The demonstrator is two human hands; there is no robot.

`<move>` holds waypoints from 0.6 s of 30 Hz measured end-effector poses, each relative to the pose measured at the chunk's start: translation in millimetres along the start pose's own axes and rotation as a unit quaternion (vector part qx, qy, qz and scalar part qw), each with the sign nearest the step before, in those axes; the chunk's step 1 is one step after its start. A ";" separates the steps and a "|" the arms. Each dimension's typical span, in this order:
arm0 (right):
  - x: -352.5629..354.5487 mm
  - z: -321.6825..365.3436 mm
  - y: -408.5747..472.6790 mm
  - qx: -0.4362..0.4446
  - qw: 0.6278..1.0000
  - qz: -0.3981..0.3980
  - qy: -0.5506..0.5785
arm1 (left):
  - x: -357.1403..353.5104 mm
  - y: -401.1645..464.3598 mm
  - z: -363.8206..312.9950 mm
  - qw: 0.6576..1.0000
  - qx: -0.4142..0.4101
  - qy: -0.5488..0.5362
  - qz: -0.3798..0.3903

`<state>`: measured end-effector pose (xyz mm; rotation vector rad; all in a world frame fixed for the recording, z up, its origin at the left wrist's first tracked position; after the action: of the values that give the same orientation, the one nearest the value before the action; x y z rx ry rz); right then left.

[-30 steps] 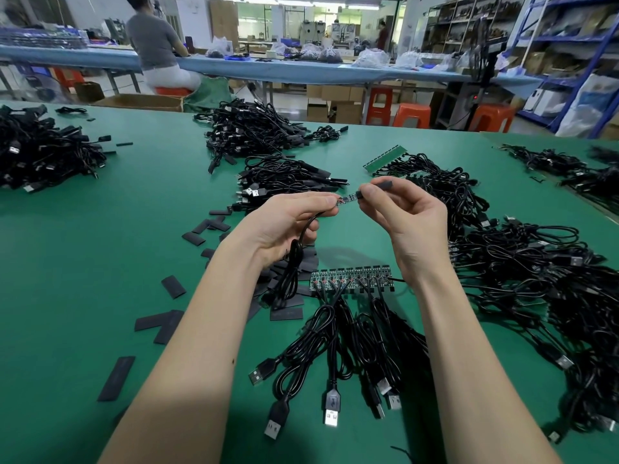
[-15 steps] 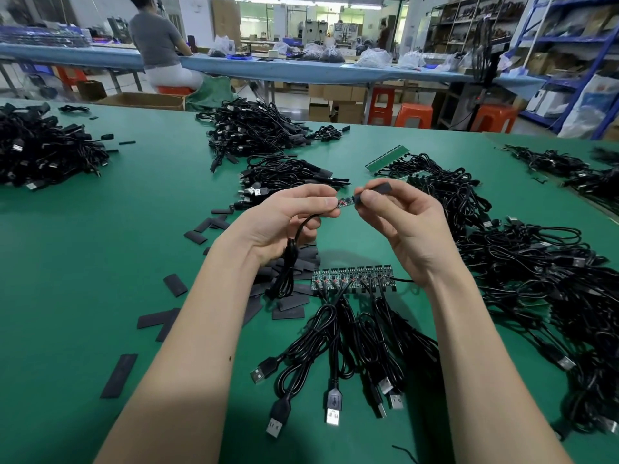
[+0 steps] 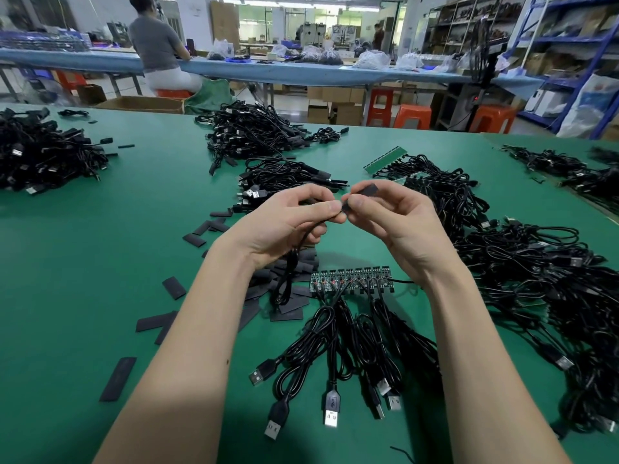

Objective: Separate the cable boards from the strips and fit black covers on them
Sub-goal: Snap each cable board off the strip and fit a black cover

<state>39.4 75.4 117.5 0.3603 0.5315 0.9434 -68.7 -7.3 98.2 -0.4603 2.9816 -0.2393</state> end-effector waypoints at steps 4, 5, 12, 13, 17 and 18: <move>17.7 -11.3 -2.5 -0.023 0.996 -0.081 0.034 | 7.5 -6.3 -19.7 0.982 -0.090 0.142 -0.091; 21.2 -12.3 -2.5 -0.027 0.995 -0.089 0.035 | 6.7 -7.7 -22.8 0.976 -0.103 0.168 -0.098; 32.7 -17.6 -4.1 -0.052 0.989 -0.123 0.056 | -6.7 -18.6 -40.3 0.929 -0.188 0.291 -0.127; 33.2 -18.1 -4.2 -0.054 0.989 -0.125 0.059 | -6.4 -19.1 -41.0 0.928 -0.189 0.293 -0.131; 34.6 -18.8 -3.8 -0.054 0.988 -0.132 0.055 | -10.8 -17.8 -40.0 0.930 -0.189 0.284 -0.140; 34.7 -19.3 -4.1 -0.055 0.988 -0.134 0.056 | -11.7 -17.2 -40.0 0.930 -0.193 0.278 -0.143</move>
<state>47.5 103.5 90.3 0.1314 0.6110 0.7317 -58.2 -14.4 141.4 -1.0291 3.5125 0.2498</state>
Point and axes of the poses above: each hand's wrist, its own y-axis towards the middle knuckle, its own x-axis out of the back of the hand, z = x × y, the point moved 9 cm from there along y, towards the middle knuckle, and after that the axes turned 14 degrees about x, right-handed, at the moved point
